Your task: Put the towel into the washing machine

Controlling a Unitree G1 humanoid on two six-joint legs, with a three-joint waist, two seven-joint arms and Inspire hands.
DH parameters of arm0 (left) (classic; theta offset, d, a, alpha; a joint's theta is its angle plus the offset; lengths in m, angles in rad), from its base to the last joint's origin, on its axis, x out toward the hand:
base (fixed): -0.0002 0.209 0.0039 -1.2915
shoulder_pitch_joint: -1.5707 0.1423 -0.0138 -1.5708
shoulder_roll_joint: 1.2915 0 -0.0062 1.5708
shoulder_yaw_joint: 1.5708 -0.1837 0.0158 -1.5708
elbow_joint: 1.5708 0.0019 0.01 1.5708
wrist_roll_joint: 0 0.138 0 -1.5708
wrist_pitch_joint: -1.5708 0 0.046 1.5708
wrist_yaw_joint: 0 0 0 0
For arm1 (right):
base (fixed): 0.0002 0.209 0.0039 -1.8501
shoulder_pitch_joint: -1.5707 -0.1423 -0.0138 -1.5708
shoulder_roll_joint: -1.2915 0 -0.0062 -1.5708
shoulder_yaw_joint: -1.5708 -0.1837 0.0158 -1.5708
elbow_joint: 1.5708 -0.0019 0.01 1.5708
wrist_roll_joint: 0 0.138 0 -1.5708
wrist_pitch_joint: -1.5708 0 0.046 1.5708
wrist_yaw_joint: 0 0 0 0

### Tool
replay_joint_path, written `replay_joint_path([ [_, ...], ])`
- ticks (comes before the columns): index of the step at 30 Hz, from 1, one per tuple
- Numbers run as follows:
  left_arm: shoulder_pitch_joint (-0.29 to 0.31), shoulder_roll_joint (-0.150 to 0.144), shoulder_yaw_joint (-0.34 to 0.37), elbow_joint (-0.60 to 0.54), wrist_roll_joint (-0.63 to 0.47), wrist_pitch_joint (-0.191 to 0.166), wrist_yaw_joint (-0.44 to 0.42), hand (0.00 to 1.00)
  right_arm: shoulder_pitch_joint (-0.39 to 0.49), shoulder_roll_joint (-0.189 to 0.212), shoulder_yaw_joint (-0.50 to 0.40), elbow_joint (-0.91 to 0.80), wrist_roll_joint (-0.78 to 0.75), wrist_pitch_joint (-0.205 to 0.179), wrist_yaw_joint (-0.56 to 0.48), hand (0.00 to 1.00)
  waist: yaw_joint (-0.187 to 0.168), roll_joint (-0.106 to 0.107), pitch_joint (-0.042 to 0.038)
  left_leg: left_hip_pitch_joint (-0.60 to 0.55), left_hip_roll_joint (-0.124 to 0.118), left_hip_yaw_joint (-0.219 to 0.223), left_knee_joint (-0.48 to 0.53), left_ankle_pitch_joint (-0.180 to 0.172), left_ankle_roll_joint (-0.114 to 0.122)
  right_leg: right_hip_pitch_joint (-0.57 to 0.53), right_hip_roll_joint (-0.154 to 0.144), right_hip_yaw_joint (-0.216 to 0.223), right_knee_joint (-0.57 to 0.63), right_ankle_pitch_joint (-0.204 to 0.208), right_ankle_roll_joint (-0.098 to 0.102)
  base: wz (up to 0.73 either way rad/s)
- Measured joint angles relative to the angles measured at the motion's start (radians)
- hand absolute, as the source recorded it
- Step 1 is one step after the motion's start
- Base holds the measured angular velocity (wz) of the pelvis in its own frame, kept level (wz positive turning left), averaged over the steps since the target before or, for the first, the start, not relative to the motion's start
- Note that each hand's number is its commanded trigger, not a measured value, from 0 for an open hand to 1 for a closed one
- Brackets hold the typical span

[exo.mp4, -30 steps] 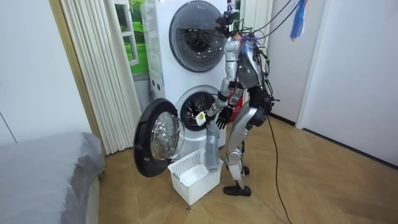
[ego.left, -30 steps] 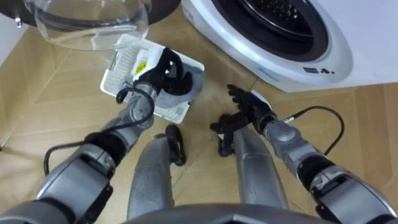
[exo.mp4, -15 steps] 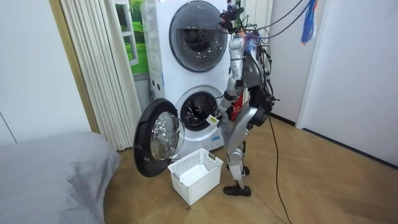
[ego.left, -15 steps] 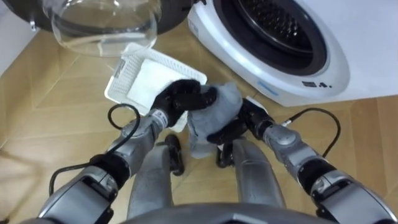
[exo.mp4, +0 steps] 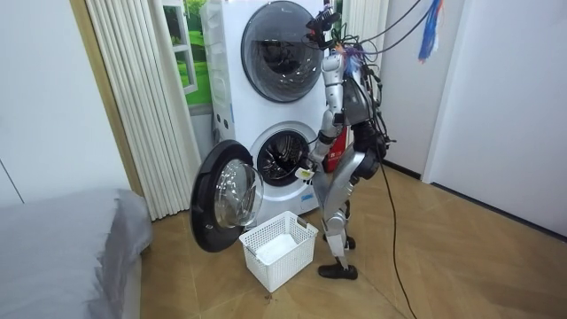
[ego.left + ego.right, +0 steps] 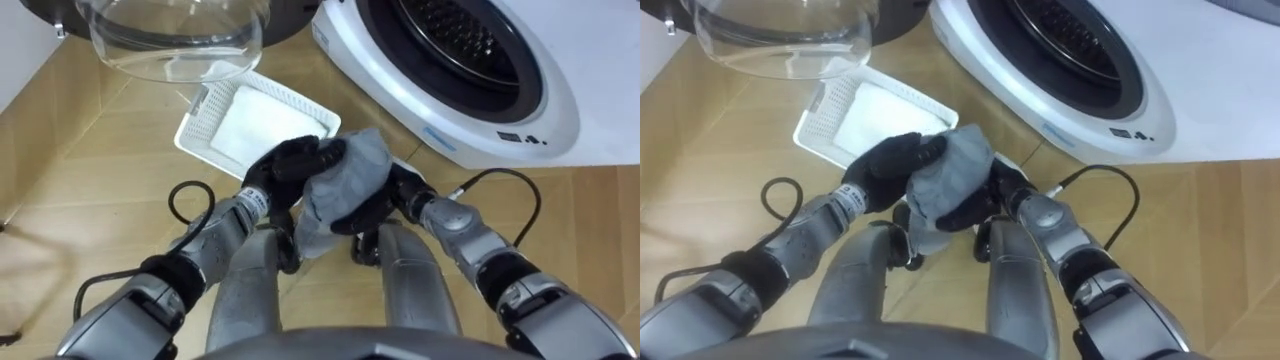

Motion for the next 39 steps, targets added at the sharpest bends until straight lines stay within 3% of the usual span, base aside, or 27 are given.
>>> replay_joint_path([
  [5, -0.021, -0.001, 0.013, 0.000, -0.023, -0.005, -0.014, 1.00, -0.001, 0.007, 0.000, 0.000, 0.021, -0.005, 0.000, 1.00, 0.000, -0.001, 0.0007, 0.001, 0.001, 0.000, 0.000, 0.000, 0.000, 0.000, 0.001, 0.001, 0.000, 0.000, 0.000, 0.00],
  [11, -0.034, -0.010, 0.058, -0.003, -0.033, -0.006, -0.035, 1.00, -0.001, 0.016, -0.005, 0.000, 0.045, -0.006, 0.009, 1.00, -0.001, -0.015, 0.0095, -0.001, 0.004, 0.000, 0.003, 0.000, -0.001, 0.000, 0.004, 0.001, -0.001, 0.000, -0.001, 0.00],
  [14, -0.034, -0.010, 0.066, -0.007, -0.033, -0.005, -0.035, 1.00, 0.001, 0.017, -0.016, 0.000, 0.044, -0.006, 0.015, 1.00, -0.002, -0.016, 0.0100, -0.006, 0.016, -0.001, 0.005, -0.001, -0.001, 0.000, 0.010, -0.001, -0.011, 0.004, -0.001, 0.00],
  [27, -0.033, -0.011, 0.116, -0.042, -0.033, -0.004, -0.035, 1.00, 0.001, 0.019, -0.041, 0.000, 0.044, -0.039, 0.023, 1.00, -0.009, -0.016, 0.0100, -0.005, 0.015, -0.001, 0.013, -0.001, -0.004, 0.004, 0.015, 0.000, -0.012, 0.003, -0.002, 0.00],
  [28, -0.033, -0.011, 0.116, -0.043, -0.033, -0.004, -0.035, 0.69, 0.001, 0.019, -0.041, 0.000, 0.044, -0.039, 0.023, 1.00, -0.009, -0.016, 0.0100, -0.005, 0.015, -0.001, 0.013, -0.001, -0.004, 0.004, 0.015, 0.000, -0.012, 0.003, -0.002, 0.00],
  [29, -0.033, -0.011, 0.116, -0.043, -0.033, -0.004, -0.035, 0.00, 0.001, 0.019, -0.042, 0.000, 0.044, -0.040, 0.024, 1.00, -0.008, -0.016, 0.0099, -0.005, 0.015, -0.002, 0.011, -0.001, -0.004, 0.004, 0.015, 0.000, -0.012, 0.003, -0.002, 0.00],
  [34, -0.034, -0.012, 0.117, -0.045, -0.042, -0.004, -0.034, 0.00, 0.001, 0.019, -0.042, 0.002, 0.050, -0.038, 0.025, 1.00, -0.002, -0.015, 0.0103, -0.001, 0.016, -0.001, 0.007, -0.001, -0.005, 0.006, 0.016, 0.001, -0.011, 0.005, -0.005, 0.00],
  [39, -0.031, -0.018, 0.126, -0.069, -0.048, -0.004, -0.019, 0.00, 0.003, 0.014, -0.042, 0.047, 0.206, -0.035, 0.049, 1.00, 0.022, -0.008, 0.0146, -0.007, 0.016, 0.000, 0.004, 0.000, -0.006, 0.001, 0.016, -0.002, -0.013, 0.005, -0.005, 0.00],
])
